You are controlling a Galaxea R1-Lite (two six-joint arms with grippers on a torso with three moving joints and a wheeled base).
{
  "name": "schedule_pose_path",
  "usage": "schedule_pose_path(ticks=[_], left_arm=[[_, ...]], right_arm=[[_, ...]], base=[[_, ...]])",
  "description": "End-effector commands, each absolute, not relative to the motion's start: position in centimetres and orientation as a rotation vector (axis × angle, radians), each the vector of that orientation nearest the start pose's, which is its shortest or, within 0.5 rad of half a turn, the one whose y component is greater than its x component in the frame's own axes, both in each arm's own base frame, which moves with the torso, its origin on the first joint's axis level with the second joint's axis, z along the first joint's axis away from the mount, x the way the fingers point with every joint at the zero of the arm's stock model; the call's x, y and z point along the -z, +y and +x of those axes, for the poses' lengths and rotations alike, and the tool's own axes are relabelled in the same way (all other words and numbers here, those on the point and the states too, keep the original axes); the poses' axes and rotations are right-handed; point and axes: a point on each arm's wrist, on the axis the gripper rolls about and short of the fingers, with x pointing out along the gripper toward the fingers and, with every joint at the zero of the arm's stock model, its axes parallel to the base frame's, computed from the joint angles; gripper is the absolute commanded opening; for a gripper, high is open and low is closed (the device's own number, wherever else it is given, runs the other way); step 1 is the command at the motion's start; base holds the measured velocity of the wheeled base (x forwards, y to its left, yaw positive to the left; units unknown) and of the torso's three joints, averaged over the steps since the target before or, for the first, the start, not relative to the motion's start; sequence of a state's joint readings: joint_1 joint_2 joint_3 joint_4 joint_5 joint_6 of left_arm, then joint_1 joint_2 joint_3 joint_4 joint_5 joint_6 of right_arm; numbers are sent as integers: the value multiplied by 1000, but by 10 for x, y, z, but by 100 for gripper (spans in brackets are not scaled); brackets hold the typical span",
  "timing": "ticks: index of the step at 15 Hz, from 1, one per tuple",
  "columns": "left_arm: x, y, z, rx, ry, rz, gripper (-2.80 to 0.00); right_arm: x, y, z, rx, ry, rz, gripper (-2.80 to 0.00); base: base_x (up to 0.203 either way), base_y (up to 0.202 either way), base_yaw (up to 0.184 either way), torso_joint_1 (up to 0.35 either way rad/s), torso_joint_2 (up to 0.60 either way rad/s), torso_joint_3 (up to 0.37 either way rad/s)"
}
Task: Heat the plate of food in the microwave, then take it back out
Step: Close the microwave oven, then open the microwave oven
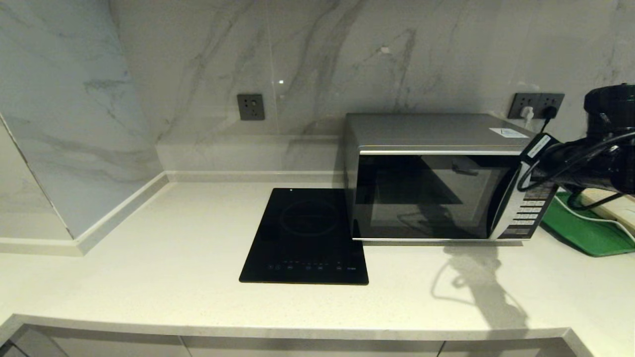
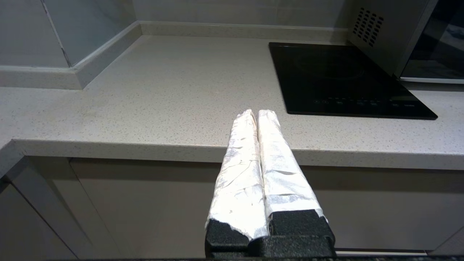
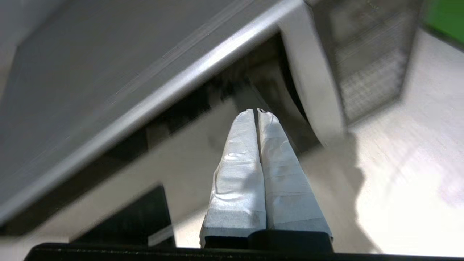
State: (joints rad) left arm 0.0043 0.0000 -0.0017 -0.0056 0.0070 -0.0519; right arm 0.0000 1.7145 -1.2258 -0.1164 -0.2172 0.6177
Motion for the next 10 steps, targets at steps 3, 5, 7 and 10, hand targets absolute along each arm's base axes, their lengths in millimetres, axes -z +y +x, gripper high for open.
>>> schedule_pose_path(ticks=[3, 5, 7, 10], left_arm=[[-76, 0, -23, -12, -10, -52, -280], [-77, 0, -23, -12, -8, -52, -280], [-77, 0, -23, -12, -8, -52, -280], [-77, 0, -23, -12, -8, -52, -280]], right_arm=[[-261, -38, 261, 418, 325, 664, -280], [-244, -73, 258, 500, 382, 777, -280], [-206, -110, 263, 579, 501, 881, -280], [-148, -128, 259, 597, 671, 997, -280]], base=[[0, 0, 0, 0, 0, 0], [0, 0, 0, 0, 0, 0], [0, 0, 0, 0, 0, 0], [0, 0, 0, 0, 0, 0]])
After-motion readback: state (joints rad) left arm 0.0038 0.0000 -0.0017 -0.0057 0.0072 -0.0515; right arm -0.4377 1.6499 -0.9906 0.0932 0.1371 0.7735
